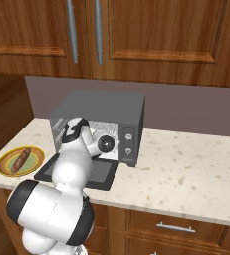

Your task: Pull the toaster oven rack outwards. Pick up the baguette from the plate and place it on the toaster oven rack. Close the toaster oven door fully and set the temperature to the lowest setting.

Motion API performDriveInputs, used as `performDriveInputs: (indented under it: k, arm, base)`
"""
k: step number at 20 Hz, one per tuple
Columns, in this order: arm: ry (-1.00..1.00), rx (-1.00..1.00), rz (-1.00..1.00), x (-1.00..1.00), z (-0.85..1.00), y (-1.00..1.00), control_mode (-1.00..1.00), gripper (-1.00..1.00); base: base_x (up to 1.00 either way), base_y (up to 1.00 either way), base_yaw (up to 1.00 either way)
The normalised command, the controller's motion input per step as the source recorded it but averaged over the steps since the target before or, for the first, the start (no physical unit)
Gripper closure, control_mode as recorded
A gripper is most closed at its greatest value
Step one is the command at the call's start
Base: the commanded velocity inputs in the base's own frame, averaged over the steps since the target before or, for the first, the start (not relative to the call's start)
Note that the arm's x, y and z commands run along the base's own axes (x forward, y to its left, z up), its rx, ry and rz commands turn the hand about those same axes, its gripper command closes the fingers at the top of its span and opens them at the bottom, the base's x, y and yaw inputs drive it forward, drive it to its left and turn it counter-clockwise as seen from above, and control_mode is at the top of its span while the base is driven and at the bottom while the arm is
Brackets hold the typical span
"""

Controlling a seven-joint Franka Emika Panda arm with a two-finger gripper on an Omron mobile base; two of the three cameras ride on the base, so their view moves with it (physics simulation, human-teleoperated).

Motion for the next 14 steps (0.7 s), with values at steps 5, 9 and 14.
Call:
performDriveInputs:
  k: [5, 9, 14]
  arm:
    - [0.00, 0.03, 0.00, 0.14, -0.19, -0.01, -1.00, -1.00]
    - [0.00, 0.03, 0.00, 0.13, -0.30, -0.03, -1.00, -1.00]
    - [0.00, 0.00, 0.00, 0.03, -0.46, 0.00, -1.00, -1.00]
  base:
    - [0.00, 0.00, 0.00]
    - [0.00, 0.00, 0.00]
    - [0.00, 0.00, 0.00]
